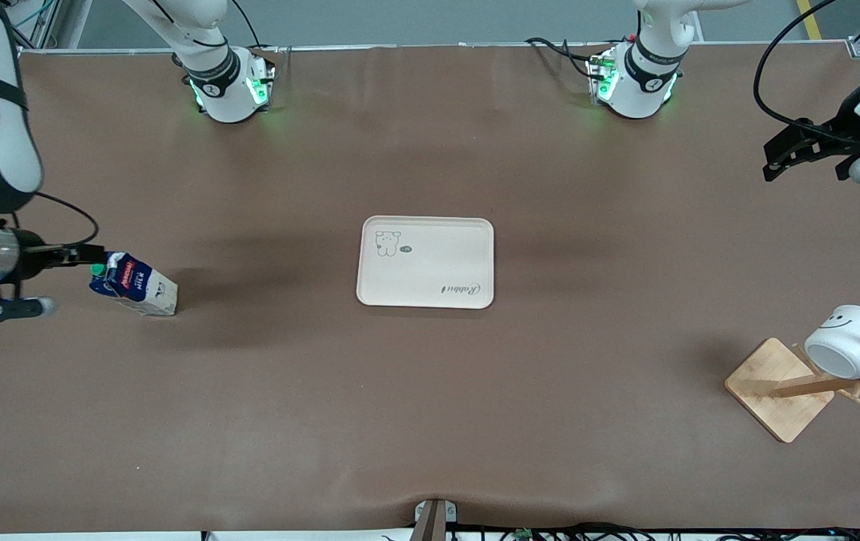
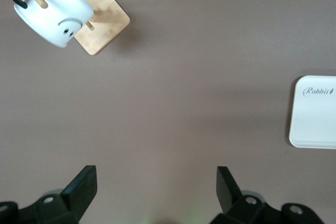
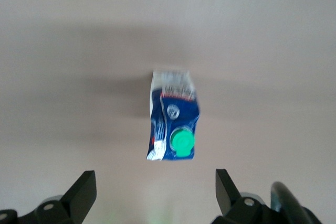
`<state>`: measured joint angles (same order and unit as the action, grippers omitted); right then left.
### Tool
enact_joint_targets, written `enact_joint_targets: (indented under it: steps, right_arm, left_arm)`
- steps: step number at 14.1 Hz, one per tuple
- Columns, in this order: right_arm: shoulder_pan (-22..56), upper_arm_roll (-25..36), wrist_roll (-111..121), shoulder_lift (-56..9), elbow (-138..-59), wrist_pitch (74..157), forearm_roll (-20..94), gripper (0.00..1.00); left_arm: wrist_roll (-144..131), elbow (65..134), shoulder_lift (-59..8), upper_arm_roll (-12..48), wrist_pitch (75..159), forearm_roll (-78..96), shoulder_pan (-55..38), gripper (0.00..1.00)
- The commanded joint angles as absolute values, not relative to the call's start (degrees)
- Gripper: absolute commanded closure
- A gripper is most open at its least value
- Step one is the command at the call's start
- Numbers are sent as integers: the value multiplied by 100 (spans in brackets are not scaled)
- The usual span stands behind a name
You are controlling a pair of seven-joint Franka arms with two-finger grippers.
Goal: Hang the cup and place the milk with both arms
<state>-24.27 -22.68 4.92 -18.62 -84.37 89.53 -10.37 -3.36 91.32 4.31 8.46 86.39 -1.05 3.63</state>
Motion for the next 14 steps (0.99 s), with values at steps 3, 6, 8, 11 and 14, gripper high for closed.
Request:
enact_joint_targets:
  steps: [3,6,8,11,14]
  right_arm:
    - [-2267,-2671,466,-2083,-6858,8937,-1125,0]
    - [-2407,-2646,475,-2005,-6767,9378,-1082,0]
    - [-2558,-2689,501,-1812,-6908,8504,-942,0]
    - [-2776,-2646,527,-1312,-7476,7981,-546,0]
    - [-2769,-2619,527,-618,-8286,8199,-483,0]
  left_arm:
    - [-360,9158,562,879,8517,-26,334,0]
    - [-352,9158,571,870,8508,-35,352,0]
    - [-360,9167,580,879,8508,-53,343,0]
    - [-360,9158,580,879,8508,-70,343,0]
    - [-360,9158,580,879,8447,-70,360,0]
